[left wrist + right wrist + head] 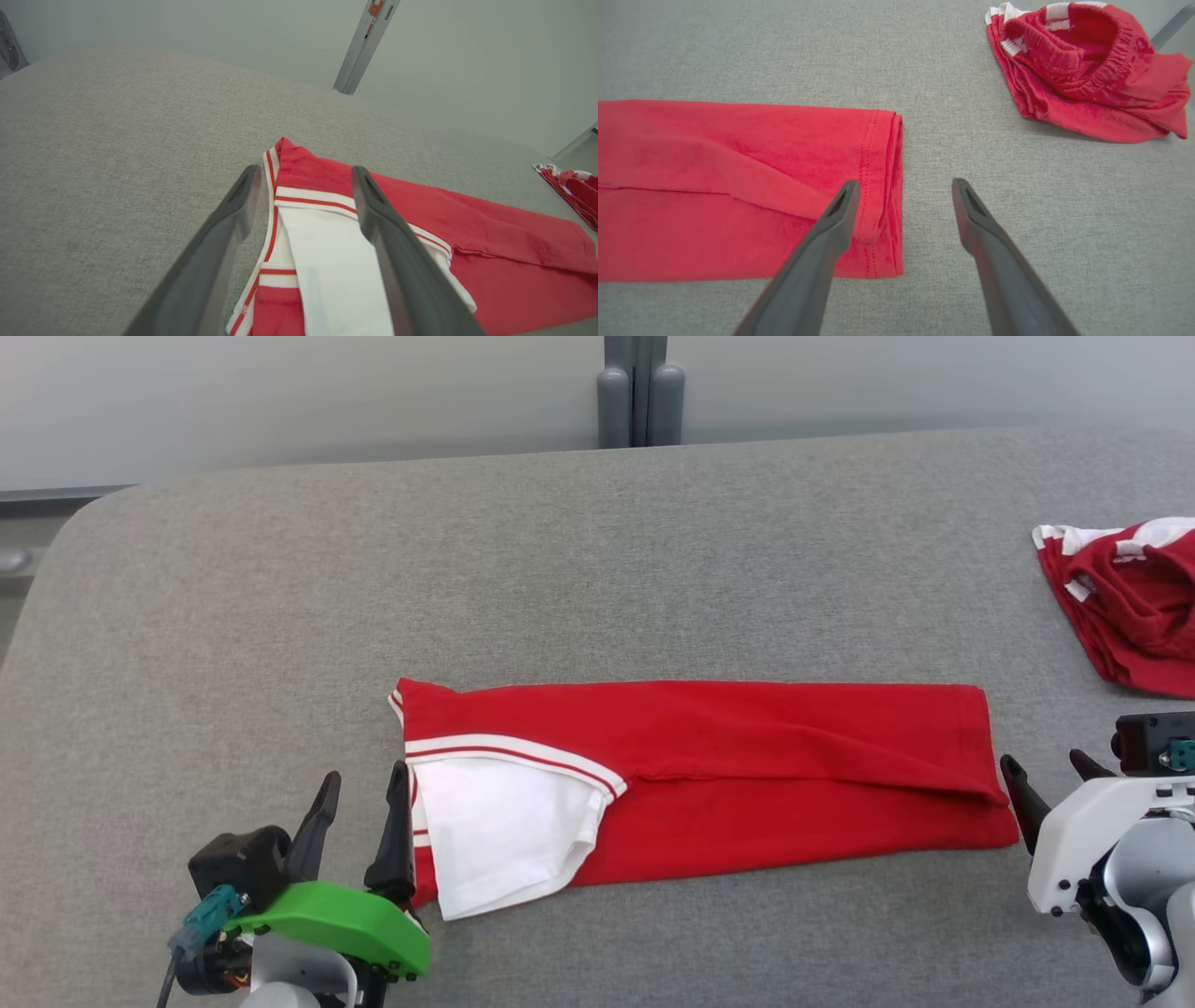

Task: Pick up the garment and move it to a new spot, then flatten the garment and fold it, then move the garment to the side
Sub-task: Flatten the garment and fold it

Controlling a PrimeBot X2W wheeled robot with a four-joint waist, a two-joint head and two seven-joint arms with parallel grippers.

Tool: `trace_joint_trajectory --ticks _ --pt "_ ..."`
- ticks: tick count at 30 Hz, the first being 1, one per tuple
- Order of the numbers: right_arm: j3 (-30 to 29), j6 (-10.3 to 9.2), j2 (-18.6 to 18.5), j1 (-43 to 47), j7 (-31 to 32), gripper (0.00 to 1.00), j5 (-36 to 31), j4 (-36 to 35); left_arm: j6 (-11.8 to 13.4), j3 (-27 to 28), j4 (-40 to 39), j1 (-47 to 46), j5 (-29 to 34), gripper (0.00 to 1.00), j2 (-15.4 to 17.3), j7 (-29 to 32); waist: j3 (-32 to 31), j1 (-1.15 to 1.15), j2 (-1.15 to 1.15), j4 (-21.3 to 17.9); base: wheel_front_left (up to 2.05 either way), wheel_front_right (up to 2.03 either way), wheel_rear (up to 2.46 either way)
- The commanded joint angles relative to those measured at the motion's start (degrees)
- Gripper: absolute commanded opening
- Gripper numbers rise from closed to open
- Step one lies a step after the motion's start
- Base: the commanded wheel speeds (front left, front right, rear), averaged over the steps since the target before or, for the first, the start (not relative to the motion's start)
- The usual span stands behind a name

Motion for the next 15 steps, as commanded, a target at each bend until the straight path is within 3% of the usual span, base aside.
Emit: trace_joint_trajectory --ticks 1,13,14,15 --pt "0.51 -0.11 -0.23 -1.31 0.40 1.00 -0.05 2.03 0.21 0.21 0.35 -1.12 0.26 1.00 0.20 -0.29 0.19 0.00 0.00 1.52 0.00 0.00 0.00" --pt "1.77 -0.11 -1.09 -7.23 -0.02 1.00 -0.46 21.02 1.10 0.47 0.59 -0.33 0.21 1.00 0.61 -1.07 0.86 0.00 0.00 6.51 0.00 0.00 0.00" --pt "1.97 -0.11 -1.11 -7.54 -0.22 0.84 -0.38 22.13 1.10 0.41 0.45 -0.19 0.18 1.00 0.59 -1.09 0.77 0.00 0.00 6.61 0.00 0.00 0.00" --pt "2.13 -0.11 -1.14 -7.69 -0.39 0.48 -0.28 22.81 1.15 0.39 0.41 -0.08 0.16 1.00 0.61 -1.08 0.68 0.00 0.00 6.65 0.00 0.00 0.00"
